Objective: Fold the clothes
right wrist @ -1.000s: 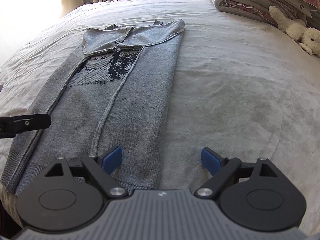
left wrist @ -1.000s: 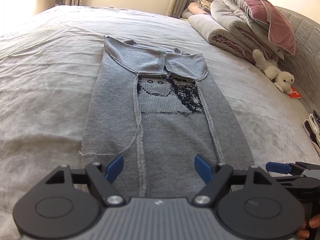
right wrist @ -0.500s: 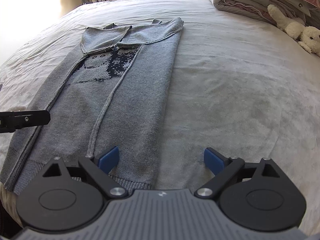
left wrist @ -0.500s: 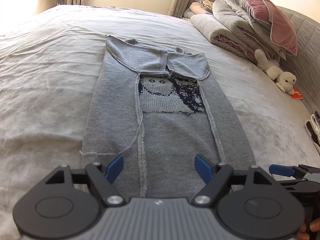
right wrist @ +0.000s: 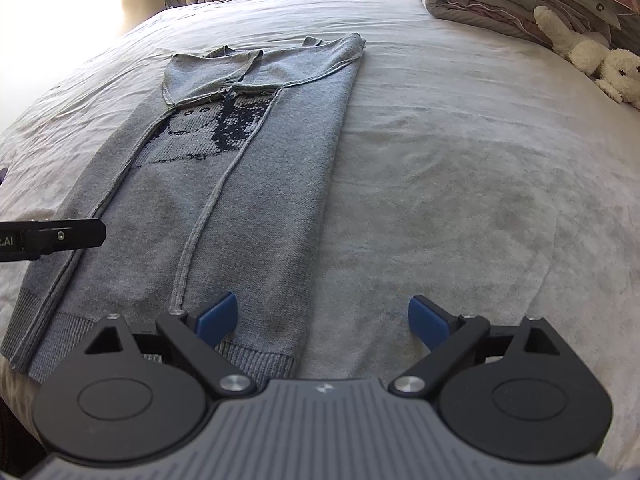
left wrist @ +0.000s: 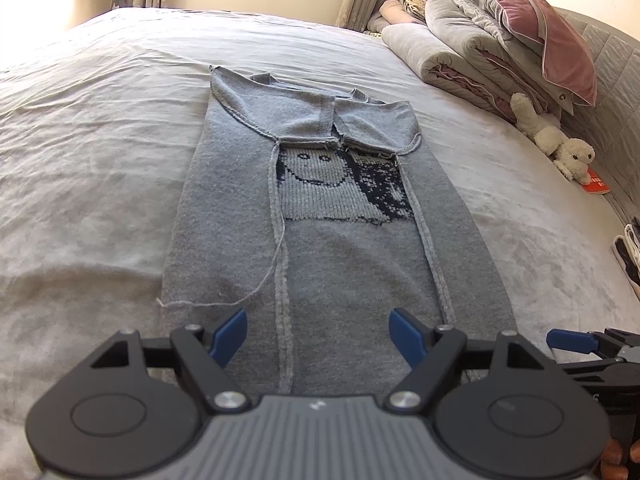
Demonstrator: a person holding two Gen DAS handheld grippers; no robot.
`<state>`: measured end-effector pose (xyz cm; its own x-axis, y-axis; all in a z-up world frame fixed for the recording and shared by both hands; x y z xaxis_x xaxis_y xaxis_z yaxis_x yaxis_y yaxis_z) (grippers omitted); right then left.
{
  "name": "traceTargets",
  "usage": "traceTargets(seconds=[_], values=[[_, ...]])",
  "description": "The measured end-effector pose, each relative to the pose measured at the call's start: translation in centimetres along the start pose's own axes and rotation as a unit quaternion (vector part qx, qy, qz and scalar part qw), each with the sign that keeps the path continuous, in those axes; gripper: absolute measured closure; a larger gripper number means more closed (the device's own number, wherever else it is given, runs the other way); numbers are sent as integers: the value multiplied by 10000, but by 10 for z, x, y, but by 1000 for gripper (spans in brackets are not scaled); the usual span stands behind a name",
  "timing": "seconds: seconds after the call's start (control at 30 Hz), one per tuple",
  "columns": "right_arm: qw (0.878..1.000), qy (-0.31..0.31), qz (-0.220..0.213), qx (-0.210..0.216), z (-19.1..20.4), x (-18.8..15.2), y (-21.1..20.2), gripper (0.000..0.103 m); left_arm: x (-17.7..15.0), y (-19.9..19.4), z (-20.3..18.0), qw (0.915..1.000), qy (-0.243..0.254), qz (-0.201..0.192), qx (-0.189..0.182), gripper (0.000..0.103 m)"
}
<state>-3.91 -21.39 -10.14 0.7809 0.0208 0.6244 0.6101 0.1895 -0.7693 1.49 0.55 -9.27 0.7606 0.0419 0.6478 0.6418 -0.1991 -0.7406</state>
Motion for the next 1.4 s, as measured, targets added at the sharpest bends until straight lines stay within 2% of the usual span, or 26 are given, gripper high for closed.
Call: traceTargets(seconds=[1.13, 1.4], values=[[9999, 48, -33, 143, -3, 0, -12, 8, -4, 5, 4, 9999, 108, 116, 9, 23], [9994, 103, 97, 328, 3, -4, -8, 7, -20, 1, 6, 9987, 499, 31, 84, 23]])
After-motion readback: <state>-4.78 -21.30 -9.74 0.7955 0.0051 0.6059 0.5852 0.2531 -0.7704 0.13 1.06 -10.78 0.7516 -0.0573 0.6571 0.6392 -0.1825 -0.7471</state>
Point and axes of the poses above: each gripper's, at about its wrist camera, not at the fingertips, and y roughly the way its jaws point, z to its left, x to its top, the point moved 8 cm from there along y, roughly the way its jaws point, and after that the axes turned 3 degrees about x, right-handed, at the moved point
